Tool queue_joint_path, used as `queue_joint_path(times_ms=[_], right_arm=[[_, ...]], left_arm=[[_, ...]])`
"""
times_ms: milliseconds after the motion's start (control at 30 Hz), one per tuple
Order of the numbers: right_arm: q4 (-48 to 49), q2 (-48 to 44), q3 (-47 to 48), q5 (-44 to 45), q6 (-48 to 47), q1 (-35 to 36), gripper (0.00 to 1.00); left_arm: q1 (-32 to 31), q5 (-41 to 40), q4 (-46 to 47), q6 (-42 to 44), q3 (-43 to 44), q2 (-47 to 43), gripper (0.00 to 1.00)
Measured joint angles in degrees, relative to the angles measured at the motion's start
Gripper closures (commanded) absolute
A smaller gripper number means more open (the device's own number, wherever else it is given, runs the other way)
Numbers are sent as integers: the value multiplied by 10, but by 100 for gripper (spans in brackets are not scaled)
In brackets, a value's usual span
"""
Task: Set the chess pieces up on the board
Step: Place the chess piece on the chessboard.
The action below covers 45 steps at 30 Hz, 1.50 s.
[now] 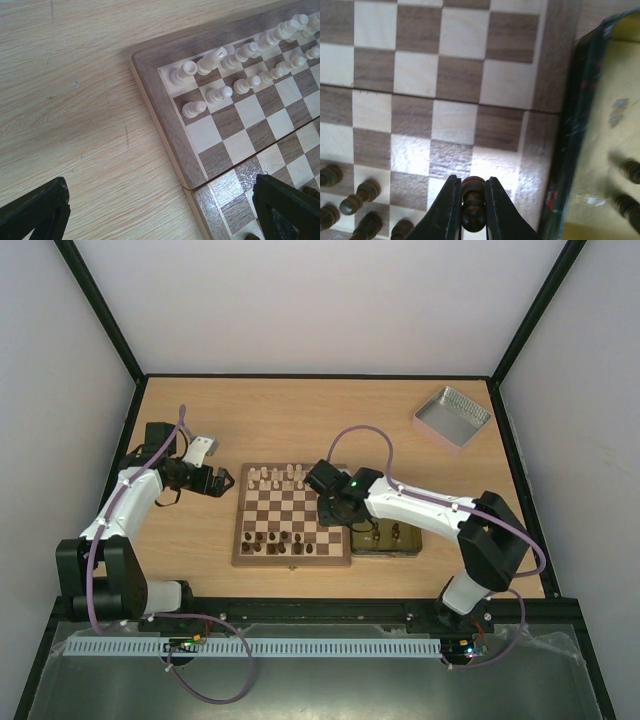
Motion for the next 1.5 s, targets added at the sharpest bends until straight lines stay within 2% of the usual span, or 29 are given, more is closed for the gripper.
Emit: queue_joint_path(times_ms=[400,1500], right_arm=[[22,57,23,-18,26,54,92],[39,90,38,-33,38,79,91]], left_arm=[[0,0,0,0,0,0,1],[0,0,0,0,0,-2,1]])
